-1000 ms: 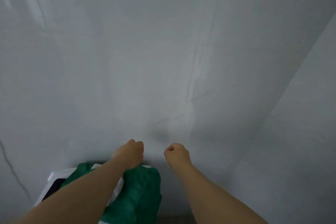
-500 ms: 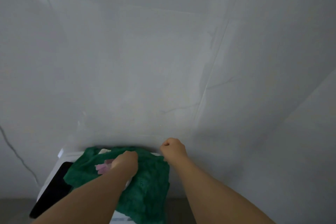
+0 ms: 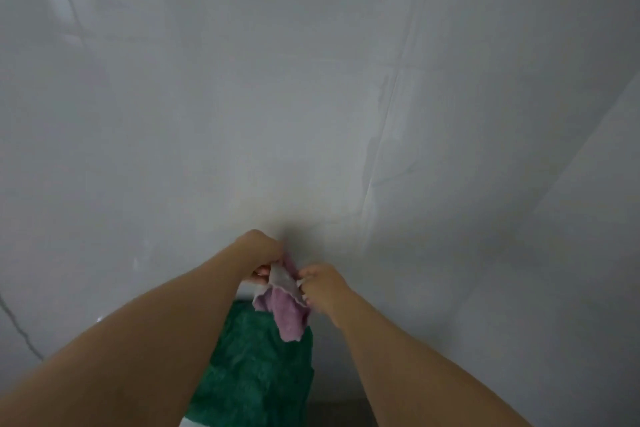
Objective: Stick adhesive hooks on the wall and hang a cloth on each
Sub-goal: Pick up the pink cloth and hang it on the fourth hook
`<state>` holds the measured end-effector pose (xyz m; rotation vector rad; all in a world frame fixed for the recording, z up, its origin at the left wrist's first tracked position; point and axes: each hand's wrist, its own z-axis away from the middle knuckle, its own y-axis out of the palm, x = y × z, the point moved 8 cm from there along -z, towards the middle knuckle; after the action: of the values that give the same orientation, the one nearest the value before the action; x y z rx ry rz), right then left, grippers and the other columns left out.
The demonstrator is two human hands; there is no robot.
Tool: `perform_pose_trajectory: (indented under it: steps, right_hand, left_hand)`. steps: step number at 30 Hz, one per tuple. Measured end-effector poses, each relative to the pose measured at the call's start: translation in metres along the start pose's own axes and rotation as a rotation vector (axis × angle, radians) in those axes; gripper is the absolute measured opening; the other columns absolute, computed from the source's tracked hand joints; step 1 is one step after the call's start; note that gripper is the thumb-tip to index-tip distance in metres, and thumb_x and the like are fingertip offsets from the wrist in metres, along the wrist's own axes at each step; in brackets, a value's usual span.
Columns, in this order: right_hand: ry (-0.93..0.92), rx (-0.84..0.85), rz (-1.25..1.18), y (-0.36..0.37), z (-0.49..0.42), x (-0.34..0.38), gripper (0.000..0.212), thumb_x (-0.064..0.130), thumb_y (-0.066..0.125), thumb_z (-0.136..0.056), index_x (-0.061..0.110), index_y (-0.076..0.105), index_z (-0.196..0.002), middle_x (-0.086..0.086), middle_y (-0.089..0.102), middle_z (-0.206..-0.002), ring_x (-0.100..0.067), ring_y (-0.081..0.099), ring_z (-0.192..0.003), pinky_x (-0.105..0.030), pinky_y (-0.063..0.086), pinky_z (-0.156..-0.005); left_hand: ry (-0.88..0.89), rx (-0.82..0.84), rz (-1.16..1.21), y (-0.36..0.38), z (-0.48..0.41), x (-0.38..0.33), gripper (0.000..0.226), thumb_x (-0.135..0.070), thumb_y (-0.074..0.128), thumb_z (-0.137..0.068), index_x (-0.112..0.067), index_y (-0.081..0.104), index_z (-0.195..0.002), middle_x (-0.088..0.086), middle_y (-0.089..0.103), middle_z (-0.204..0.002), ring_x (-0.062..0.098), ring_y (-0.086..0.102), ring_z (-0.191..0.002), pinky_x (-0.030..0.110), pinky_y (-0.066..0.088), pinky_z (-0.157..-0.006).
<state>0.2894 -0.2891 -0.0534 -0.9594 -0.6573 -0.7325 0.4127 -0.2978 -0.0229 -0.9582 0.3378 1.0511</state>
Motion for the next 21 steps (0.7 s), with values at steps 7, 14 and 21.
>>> perform_pose_trajectory:
  steps: [7, 14, 21]
  right_hand:
    - [-0.160, -0.141, -0.027, -0.053, 0.026, 0.031, 0.044, 0.011, 0.065, -0.082, 0.014, 0.050, -0.123, -0.005, 0.057, -0.108, -0.022, 0.056, -0.102, -0.031, 0.048, -0.086]
    - [-0.226, -0.465, -0.162, -0.141, 0.073, 0.034, 0.016, 0.015, 0.053, -0.090, 0.015, 0.055, -0.074, -0.003, 0.052, -0.068, -0.015, 0.046, -0.063, -0.024, 0.035, -0.054]
    - [-0.300, -0.665, -0.179, -0.233, 0.159, 0.051, 0.011, 0.017, 0.062, -0.084, 0.020, 0.064, -0.094, -0.001, 0.059, -0.090, -0.017, 0.056, -0.085, -0.023, 0.043, -0.071]
  left_hand:
    - [0.105, 0.150, 0.443, 0.001, 0.026, -0.062, 0.018, 0.006, 0.044, -0.082, -0.004, 0.046, -0.067, 0.010, 0.045, -0.066, 0.021, 0.048, -0.058, 0.026, 0.053, -0.045]
    - [0.565, 0.260, -0.152, 0.035, 0.073, -0.125, 0.044, 0.000, 0.063, -0.079, -0.018, 0.054, -0.119, 0.002, 0.048, -0.112, 0.019, 0.047, -0.104, 0.029, 0.041, -0.087]
    - [0.920, 0.030, -0.275, 0.065, 0.138, -0.210, 0.019, -0.004, 0.052, -0.086, -0.007, 0.062, -0.102, 0.005, 0.057, -0.095, 0.020, 0.051, -0.090, 0.027, 0.043, -0.076]
